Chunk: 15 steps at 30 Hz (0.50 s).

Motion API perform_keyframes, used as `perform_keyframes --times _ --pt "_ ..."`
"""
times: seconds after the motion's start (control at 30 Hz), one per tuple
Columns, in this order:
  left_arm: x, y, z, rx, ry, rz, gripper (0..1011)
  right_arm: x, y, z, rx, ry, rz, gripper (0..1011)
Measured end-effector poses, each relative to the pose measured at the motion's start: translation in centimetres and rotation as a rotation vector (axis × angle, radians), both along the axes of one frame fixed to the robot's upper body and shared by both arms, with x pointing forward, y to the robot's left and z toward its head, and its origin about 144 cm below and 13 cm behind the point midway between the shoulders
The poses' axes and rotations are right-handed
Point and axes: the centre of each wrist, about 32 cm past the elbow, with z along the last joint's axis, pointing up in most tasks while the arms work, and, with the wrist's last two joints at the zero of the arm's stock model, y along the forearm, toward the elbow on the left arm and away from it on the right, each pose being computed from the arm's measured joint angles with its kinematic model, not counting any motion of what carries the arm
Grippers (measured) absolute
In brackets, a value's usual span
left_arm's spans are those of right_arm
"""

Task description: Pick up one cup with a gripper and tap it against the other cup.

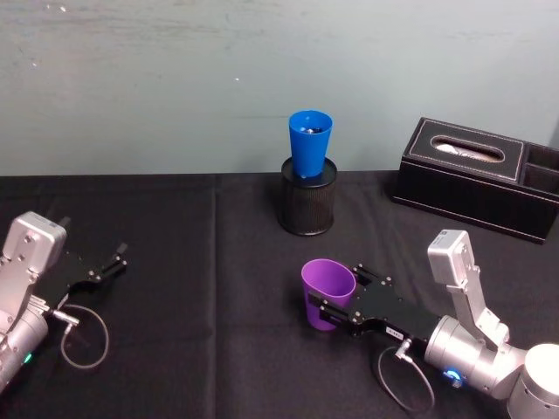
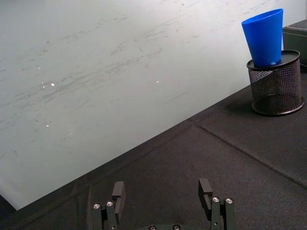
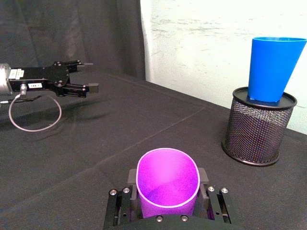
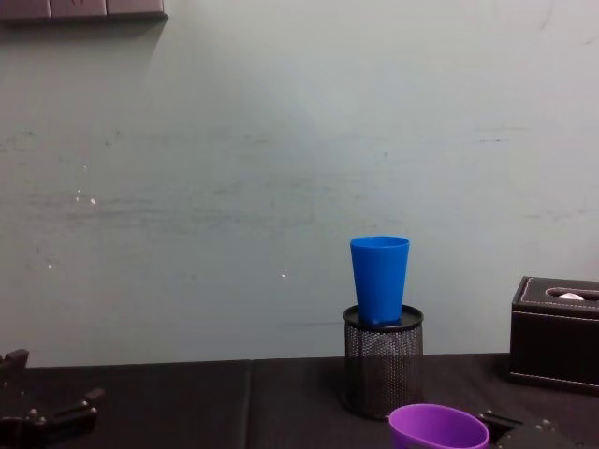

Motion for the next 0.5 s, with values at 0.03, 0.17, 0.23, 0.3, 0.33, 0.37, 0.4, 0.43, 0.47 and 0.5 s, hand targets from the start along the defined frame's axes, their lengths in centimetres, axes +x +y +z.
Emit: perform_keyframes --times 0.03,0.17,0.23,0.3,0.33,0.37,0.4,0.43,0.47,0.5 --pt "0.0 0.0 0.0 0.000 0.000 0.000 1000 0.0 0.0 0.0 0.000 0.000 0.000 713" --pt "0.0 0.0 0.0 0.000 0.000 0.000 1000 0.0 0.0 0.0 0.000 0.000 0.000 713" --pt "0.0 0.0 0.0 0.000 0.000 0.000 1000 0.0 -0.1 0.1 0.008 0.005 0.002 715" --pt "0.0 0.0 0.0 0.000 0.000 0.000 1000 0.0 -0.1 0.4 0.015 0.008 0.005 713" --pt "0.0 0.0 0.0 0.000 0.000 0.000 1000 0.0 -0.2 0.7 0.021 0.010 0.006 713" --pt "0.0 0.0 0.0 0.000 0.000 0.000 1000 0.0 -0.2 0.8 0.024 0.010 0.007 715" --pt "0.0 0.0 0.0 0.000 0.000 0.000 1000 0.0 -0.2 1.3 0.028 0.009 0.009 713" --pt "0.0 0.0 0.0 0.000 0.000 0.000 1000 -0.1 -0.2 1.6 0.030 0.007 0.011 715" --pt "0.0 0.0 0.0 0.000 0.000 0.000 1000 -0.1 -0.2 1.9 0.033 0.006 0.012 713" --pt "0.0 0.0 0.0 0.000 0.000 0.000 1000 -0.2 -0.2 2.2 0.036 0.007 0.014 715"
